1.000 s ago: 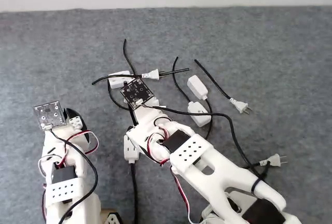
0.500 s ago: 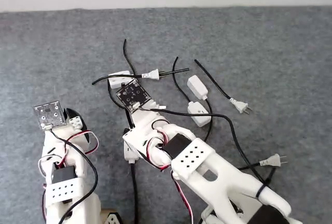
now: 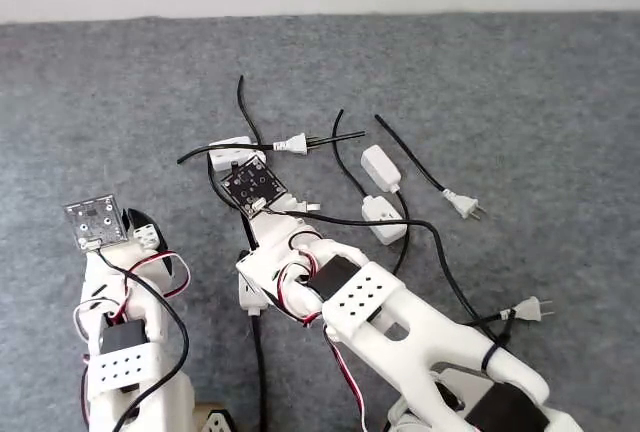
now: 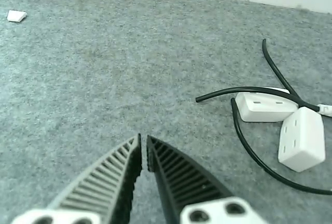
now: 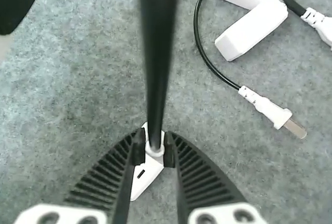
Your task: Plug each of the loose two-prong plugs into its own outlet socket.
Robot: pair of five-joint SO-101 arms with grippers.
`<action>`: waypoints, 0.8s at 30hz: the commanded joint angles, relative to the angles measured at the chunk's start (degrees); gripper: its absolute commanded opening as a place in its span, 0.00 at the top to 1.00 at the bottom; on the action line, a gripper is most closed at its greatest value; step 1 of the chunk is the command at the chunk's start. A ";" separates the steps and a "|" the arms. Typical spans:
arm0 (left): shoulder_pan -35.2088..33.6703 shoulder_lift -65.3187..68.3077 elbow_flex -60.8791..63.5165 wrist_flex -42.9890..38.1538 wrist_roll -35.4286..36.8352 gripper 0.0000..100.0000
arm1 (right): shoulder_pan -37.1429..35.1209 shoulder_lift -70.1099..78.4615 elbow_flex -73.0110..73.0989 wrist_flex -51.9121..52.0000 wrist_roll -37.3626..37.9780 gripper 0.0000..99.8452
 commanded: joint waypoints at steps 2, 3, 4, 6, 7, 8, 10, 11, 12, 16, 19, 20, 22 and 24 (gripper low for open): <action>0.18 -0.88 -0.92 -1.85 0.53 0.98 | -0.04 0.57 -1.93 -1.98 -0.62 0.99; 0.18 -0.88 -0.92 -1.85 0.53 0.98 | -0.04 1.01 -1.49 -2.15 -0.62 0.99; 0.18 -0.88 -0.84 -1.85 0.53 0.98 | -0.04 1.71 -1.41 -2.15 -0.53 0.99; 0.18 -0.88 -0.84 -1.85 0.53 0.98 | -0.04 3.82 -1.41 -2.15 -0.44 0.99; 0.18 -0.88 -0.84 -1.85 0.53 0.98 | -0.04 4.62 -1.49 -2.15 -0.44 0.99; 0.18 -0.88 -0.84 -1.85 0.53 0.98 | -0.04 5.32 -1.58 -2.15 -0.44 0.99; 0.18 -0.88 -0.84 -1.85 0.53 0.98 | -0.13 5.85 -2.20 -2.15 -0.44 0.99; 0.09 -0.88 -0.84 -1.85 0.53 0.98 | -0.13 5.85 -2.20 -2.07 -0.35 0.99; 0.09 -0.88 -0.84 -1.85 0.53 0.98 | -0.13 5.93 -2.20 -1.89 -0.26 0.99; 0.09 -0.88 -0.84 -1.85 0.53 0.98 | 0.66 5.93 -2.11 0.04 1.23 0.99; 0.00 -0.88 -0.84 -1.85 0.53 0.98 | 2.07 6.11 -2.11 1.10 1.41 0.99; 0.00 -0.88 -0.84 -1.85 0.53 0.98 | 2.59 6.11 -2.11 1.36 1.41 0.99; 0.00 -0.88 -0.84 -1.85 0.53 0.98 | 3.12 6.11 -2.11 2.24 1.58 0.99; 0.00 -0.88 -0.84 -1.85 0.53 0.98 | 3.38 6.20 -2.11 2.95 2.55 0.99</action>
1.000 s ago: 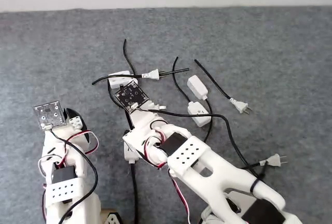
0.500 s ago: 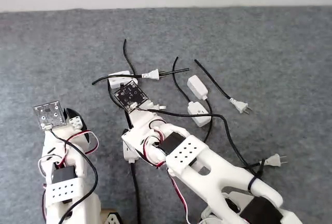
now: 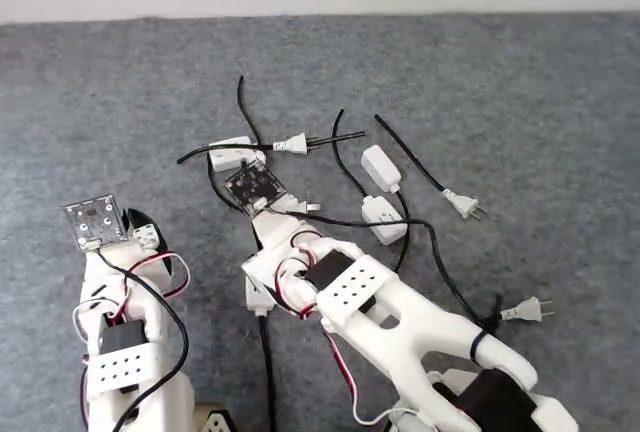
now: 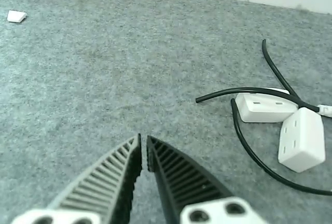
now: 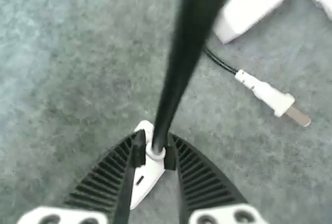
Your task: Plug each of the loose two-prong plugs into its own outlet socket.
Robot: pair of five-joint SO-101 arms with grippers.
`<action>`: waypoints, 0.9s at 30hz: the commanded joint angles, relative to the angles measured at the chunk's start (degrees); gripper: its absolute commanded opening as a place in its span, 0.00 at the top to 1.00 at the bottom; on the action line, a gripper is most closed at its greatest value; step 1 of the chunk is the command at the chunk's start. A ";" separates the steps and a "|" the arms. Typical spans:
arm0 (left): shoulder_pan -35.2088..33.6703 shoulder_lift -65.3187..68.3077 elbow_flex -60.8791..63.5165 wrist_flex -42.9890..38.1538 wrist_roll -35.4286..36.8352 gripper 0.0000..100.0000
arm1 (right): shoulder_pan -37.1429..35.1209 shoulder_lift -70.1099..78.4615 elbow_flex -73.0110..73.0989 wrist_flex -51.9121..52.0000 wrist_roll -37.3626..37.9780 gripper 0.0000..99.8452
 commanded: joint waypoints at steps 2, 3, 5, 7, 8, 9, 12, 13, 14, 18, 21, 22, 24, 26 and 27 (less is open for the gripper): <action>0.00 -0.88 -0.84 -1.85 0.53 0.98 | 1.10 0.22 -0.97 1.98 1.76 0.99; 0.00 -0.88 -0.84 -1.85 0.53 0.98 | 1.01 0.22 -0.97 1.89 1.85 0.99; 0.00 -0.88 -0.84 -1.85 0.53 0.98 | 0.84 0.31 -0.97 1.80 1.93 0.99; 0.00 -0.88 -0.84 -1.85 0.53 0.98 | 0.31 0.84 -0.97 1.80 2.02 0.99; -0.09 -0.88 -0.84 -1.85 0.53 0.98 | -0.13 1.54 -1.23 1.89 2.64 0.99; -0.09 -0.88 -0.84 -1.85 0.53 0.98 | -0.48 2.59 -1.49 1.80 3.87 0.99; 0.00 -0.88 -0.84 -1.85 0.53 0.98 | -1.36 4.44 -3.69 1.98 5.10 0.99; 0.00 -0.88 -0.84 -1.76 0.53 0.98 | -1.45 4.70 -4.31 1.98 5.19 0.98; 0.00 -0.88 -0.84 -1.76 0.53 0.98 | -1.45 4.70 -4.84 2.07 5.19 0.96; 0.09 -0.88 -2.15 1.23 0.53 0.98 | -4.09 5.23 -7.56 5.58 5.01 0.82; 0.09 -0.88 -2.86 2.90 0.53 0.98 | -5.76 5.32 -7.65 6.37 4.92 0.75; 0.09 -0.88 -2.86 2.81 0.53 0.98 | -5.85 5.32 -7.65 6.46 4.84 0.75; 0.09 -0.88 -2.86 2.81 0.53 0.98 | -5.85 5.41 -7.65 6.46 3.43 0.75; 0.09 -0.88 -2.86 2.81 0.53 0.98 | -6.02 6.64 -7.74 6.46 2.64 0.75; 0.09 -0.88 -2.86 2.81 0.53 0.98 | -6.64 7.69 -8.00 6.55 2.64 0.75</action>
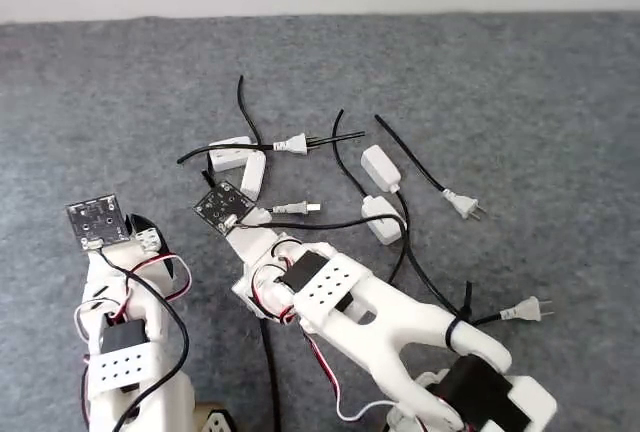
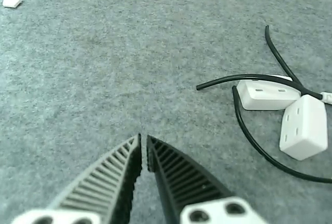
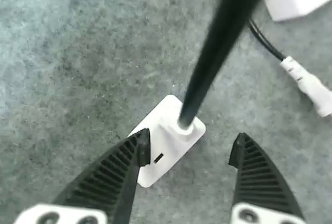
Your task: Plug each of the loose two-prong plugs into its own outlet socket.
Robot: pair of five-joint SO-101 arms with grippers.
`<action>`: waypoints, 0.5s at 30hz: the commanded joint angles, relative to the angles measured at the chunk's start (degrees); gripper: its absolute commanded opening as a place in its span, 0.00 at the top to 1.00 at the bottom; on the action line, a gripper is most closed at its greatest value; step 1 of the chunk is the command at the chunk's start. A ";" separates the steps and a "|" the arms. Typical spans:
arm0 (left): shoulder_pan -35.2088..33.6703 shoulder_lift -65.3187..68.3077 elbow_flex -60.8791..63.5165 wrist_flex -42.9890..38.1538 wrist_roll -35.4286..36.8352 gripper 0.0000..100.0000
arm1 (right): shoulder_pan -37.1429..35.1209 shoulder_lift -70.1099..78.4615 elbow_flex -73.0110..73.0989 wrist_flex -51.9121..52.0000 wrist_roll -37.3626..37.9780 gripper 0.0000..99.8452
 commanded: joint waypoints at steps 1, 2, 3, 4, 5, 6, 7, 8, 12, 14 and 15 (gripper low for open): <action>0.09 -0.88 -2.86 0.18 0.53 0.98 | -2.07 2.59 -3.43 0.66 -0.88 0.75; 0.09 -0.88 -2.86 0.18 0.53 0.98 | -2.95 3.74 -4.40 1.01 -0.88 0.75; 0.09 -0.88 -2.86 0.18 0.53 0.98 | -3.30 4.97 -5.89 2.24 -1.05 0.75; 0.09 -0.88 -2.86 0.18 0.53 0.98 | -3.56 6.37 -7.91 4.00 -1.32 0.75; 0.09 -0.88 -2.86 0.18 0.53 0.98 | -3.91 7.78 -9.76 5.76 -1.41 0.75; 0.00 -0.88 -2.86 0.09 0.53 0.98 | -3.91 9.27 -11.60 7.34 -1.93 0.75; -0.18 -0.88 -2.95 -0.09 0.53 0.98 | -4.00 10.51 -12.75 8.31 -2.29 0.75; -0.26 -0.70 -2.95 -0.70 0.53 0.98 | -4.00 11.47 -13.89 9.36 -2.46 0.75; -1.32 -0.79 -2.59 -2.11 0.62 0.98 | -4.18 12.18 -14.86 9.89 -2.20 0.77; -1.49 -0.79 -2.59 -2.11 0.70 0.98 | -4.62 12.18 -14.77 9.71 -2.11 0.85; -1.49 -0.79 -2.59 -2.11 0.70 0.98 | -4.79 12.09 -14.77 9.63 -2.11 0.92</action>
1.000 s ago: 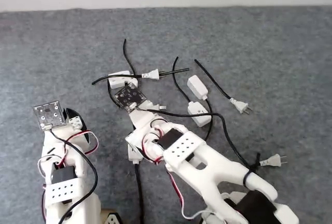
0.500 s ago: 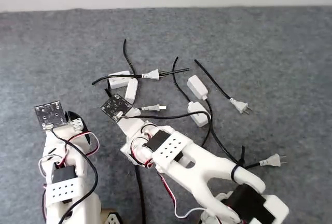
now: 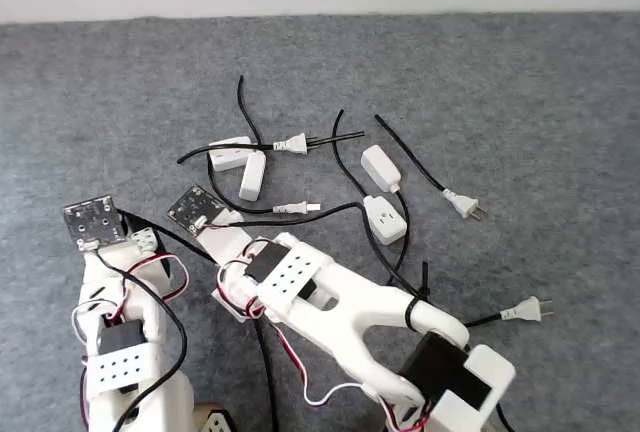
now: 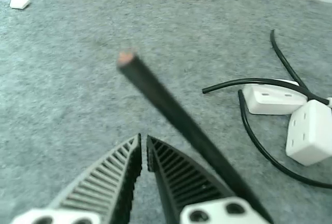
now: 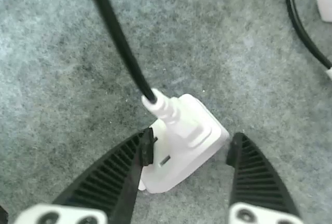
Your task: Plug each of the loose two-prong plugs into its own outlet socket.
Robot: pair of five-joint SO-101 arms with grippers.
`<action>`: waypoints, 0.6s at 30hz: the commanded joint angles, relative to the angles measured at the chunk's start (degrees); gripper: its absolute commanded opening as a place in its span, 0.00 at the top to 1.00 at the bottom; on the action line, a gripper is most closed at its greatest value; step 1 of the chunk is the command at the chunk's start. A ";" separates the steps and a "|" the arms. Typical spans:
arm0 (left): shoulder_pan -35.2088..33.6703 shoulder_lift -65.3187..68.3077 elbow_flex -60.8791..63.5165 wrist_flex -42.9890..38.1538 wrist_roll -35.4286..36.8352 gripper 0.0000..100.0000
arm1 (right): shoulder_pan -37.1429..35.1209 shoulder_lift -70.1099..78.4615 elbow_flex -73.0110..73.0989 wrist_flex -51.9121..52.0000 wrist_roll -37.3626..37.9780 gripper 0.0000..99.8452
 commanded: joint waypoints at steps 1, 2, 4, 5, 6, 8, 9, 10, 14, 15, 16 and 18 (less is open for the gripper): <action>-0.44 -0.79 -2.59 -1.58 0.53 0.98 | -0.92 0.04 -1.32 0.84 -0.18 0.99; -0.44 -0.79 -2.59 -1.58 0.53 0.98 | -0.84 -0.04 -1.32 0.84 0.00 0.99; -0.44 -0.79 -2.59 -1.58 0.53 0.98 | -0.22 -0.22 -1.41 1.01 2.46 0.97; -0.44 -0.79 -2.59 -1.58 0.53 0.98 | 0.22 -0.57 -1.49 1.27 3.69 1.00; -0.44 -0.79 -2.59 -1.58 0.53 0.98 | 0.57 -1.54 -1.49 1.63 4.48 0.99; -0.44 -0.79 -2.59 -1.58 0.53 0.98 | 2.15 -5.14 -1.41 4.18 4.31 0.99; -0.44 -0.79 -2.59 -1.58 0.53 0.98 | 3.38 -7.60 -1.32 5.85 4.31 0.99; -0.44 -0.79 -2.59 -1.58 0.53 0.98 | 5.32 -10.59 -1.14 7.25 4.31 0.99; -0.53 -0.79 -2.59 -1.58 0.53 0.98 | 19.03 -22.37 0.00 12.97 4.31 0.99; -0.53 -0.79 -2.59 -1.58 0.53 0.98 | 22.99 -24.84 0.53 13.49 4.31 0.99; -0.53 -0.79 -2.59 -1.58 0.53 0.98 | 26.15 -27.12 1.23 13.67 4.31 0.99; -0.44 -0.79 -2.59 -1.58 0.53 0.98 | 28.18 -29.41 2.64 13.49 4.22 0.99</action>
